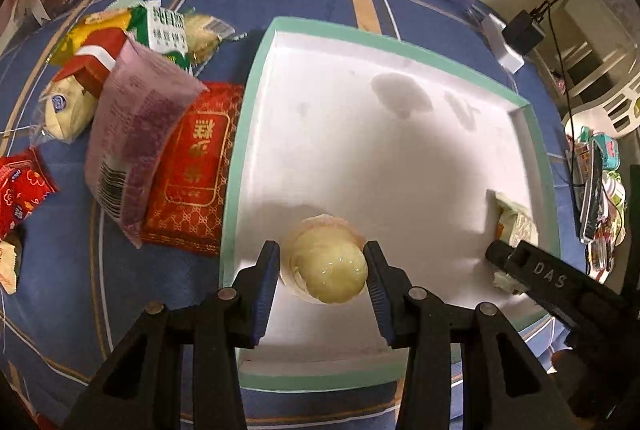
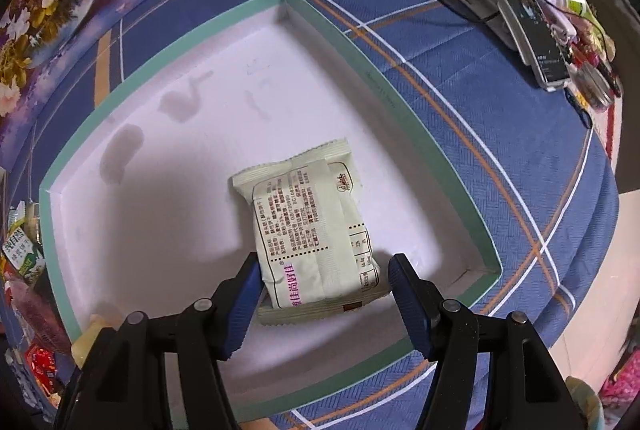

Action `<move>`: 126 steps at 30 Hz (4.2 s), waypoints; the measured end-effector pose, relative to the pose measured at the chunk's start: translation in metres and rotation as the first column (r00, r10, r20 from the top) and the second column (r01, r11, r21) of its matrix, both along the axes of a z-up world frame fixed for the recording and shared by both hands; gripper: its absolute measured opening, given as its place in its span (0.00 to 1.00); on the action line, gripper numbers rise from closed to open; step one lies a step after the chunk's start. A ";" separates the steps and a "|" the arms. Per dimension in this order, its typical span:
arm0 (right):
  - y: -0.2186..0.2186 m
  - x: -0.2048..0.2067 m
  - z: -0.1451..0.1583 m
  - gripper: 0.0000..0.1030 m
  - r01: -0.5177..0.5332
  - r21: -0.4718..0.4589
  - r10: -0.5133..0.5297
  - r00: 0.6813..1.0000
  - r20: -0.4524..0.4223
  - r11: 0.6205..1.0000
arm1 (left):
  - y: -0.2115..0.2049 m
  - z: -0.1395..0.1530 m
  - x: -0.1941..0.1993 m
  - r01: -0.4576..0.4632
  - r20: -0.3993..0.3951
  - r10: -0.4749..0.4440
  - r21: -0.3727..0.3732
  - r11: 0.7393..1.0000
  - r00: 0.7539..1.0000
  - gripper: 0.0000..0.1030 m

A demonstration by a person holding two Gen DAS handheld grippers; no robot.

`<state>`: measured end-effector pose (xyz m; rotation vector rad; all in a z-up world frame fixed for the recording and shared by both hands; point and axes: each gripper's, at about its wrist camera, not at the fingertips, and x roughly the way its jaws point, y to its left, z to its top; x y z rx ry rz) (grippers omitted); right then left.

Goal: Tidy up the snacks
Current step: 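Carry both snacks into the white tray and open both tools to release them, then withdraw both tools from the tray back toward the snack pile, then grasp the yellow-orange bread packet with the left tool while the right tool grasps the pink packet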

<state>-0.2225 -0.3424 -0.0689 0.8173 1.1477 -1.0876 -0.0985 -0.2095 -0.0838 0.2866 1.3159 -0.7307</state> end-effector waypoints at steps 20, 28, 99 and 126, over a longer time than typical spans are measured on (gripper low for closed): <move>-0.001 -0.002 0.007 0.70 -0.051 -0.028 0.052 0.997 0.057 0.998 | 0.001 0.024 0.005 0.003 0.018 -0.002 -0.061 0.998 1.000 0.78; 0.001 -0.001 0.001 0.95 -0.062 -0.028 0.064 0.995 0.077 0.998 | 0.013 0.032 0.013 -0.039 0.049 0.042 -0.056 0.998 0.998 0.85; 0.162 0.177 0.012 0.84 -0.508 -0.055 0.501 0.817 0.286 0.860 | 0.271 -0.011 0.180 -0.725 -0.121 0.726 0.056 0.686 0.677 0.99; 0.158 0.202 -0.008 0.51 -0.503 -0.059 0.501 0.830 0.246 0.862 | 0.283 -0.010 0.178 -0.760 -0.162 0.757 0.058 0.647 0.633 0.84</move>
